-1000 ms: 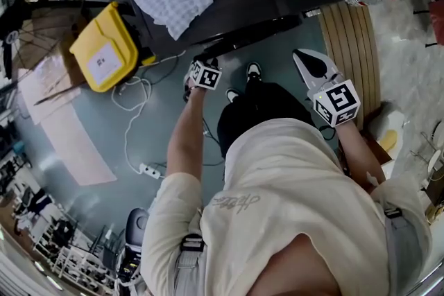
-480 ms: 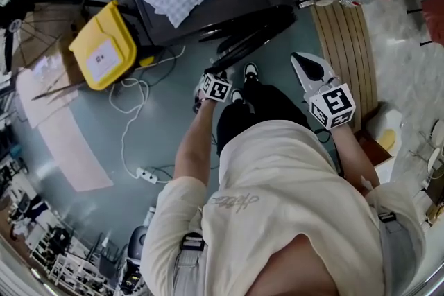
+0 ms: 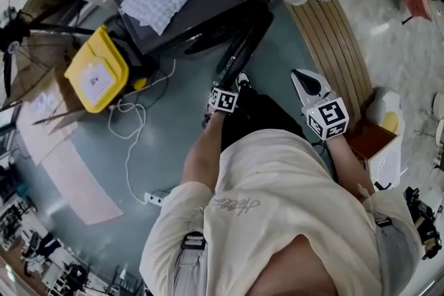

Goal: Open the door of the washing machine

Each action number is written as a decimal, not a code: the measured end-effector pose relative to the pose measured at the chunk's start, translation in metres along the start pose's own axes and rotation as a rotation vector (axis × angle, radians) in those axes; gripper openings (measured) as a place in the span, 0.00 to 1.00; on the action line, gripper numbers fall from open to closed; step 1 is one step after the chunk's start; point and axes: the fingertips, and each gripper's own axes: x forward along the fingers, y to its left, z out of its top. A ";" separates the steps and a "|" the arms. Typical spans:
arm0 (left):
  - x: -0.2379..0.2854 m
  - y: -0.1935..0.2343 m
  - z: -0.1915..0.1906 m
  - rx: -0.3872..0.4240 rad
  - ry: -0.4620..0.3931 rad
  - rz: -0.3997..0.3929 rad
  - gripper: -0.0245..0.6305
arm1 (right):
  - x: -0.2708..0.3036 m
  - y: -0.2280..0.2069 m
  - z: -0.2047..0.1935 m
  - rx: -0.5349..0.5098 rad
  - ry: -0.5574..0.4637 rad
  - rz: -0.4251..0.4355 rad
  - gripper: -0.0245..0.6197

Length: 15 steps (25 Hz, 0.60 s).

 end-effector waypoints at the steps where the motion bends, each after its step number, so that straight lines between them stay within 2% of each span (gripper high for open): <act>1: 0.002 -0.007 0.000 0.007 0.002 -0.015 0.15 | -0.008 0.000 -0.005 0.012 -0.002 -0.024 0.04; 7: 0.007 -0.033 0.001 0.062 -0.013 -0.008 0.15 | -0.056 0.004 -0.038 0.082 -0.010 -0.150 0.04; 11: 0.014 -0.047 0.002 0.042 -0.032 -0.010 0.15 | -0.089 -0.001 -0.065 0.141 -0.004 -0.239 0.04; 13: 0.016 -0.054 -0.002 0.023 -0.016 -0.010 0.15 | -0.107 -0.002 -0.074 0.164 -0.009 -0.282 0.04; 15: 0.015 -0.061 -0.004 0.042 0.008 0.007 0.15 | -0.124 -0.008 -0.079 0.179 -0.022 -0.314 0.04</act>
